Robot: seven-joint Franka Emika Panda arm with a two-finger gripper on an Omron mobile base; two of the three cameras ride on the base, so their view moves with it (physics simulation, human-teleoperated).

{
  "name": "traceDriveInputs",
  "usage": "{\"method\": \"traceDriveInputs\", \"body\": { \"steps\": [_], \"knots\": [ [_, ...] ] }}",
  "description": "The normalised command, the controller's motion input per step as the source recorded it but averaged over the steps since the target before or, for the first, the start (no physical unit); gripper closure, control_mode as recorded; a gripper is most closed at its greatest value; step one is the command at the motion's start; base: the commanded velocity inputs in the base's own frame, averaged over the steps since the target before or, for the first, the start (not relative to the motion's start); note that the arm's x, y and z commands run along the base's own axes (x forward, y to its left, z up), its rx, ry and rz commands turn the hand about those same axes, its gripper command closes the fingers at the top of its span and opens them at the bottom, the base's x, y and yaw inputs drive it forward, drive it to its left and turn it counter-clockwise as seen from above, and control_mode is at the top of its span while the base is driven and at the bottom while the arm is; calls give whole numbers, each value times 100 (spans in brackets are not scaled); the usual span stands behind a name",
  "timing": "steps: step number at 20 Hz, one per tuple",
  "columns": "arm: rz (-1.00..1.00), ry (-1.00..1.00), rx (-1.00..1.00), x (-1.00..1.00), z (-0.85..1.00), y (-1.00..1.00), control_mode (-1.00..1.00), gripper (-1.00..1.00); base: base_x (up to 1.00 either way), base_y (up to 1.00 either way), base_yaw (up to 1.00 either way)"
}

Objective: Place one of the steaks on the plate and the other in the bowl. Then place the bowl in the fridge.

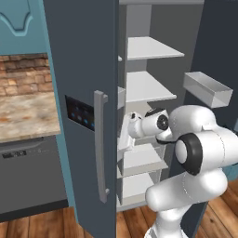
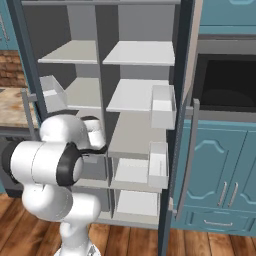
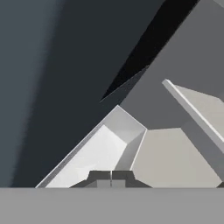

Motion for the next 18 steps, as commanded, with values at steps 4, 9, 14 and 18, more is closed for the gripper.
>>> {"method": "traceDriveInputs", "body": {
  "steps": [4, 9, 14, 18],
  "knots": [
    [43, 29, 28, 85, 40, -47, -100, 100, 0, 0, 0],
    [45, 30, 28, 99, 42, -38, -100, 100, 0, 0, 0],
    [47, 35, 26, 99, 46, -23, -100, 100, 0, 0, 0],
    [51, 51, 16, 88, 30, 16, -100, 100, 0, 0, 0]
  ]
}}
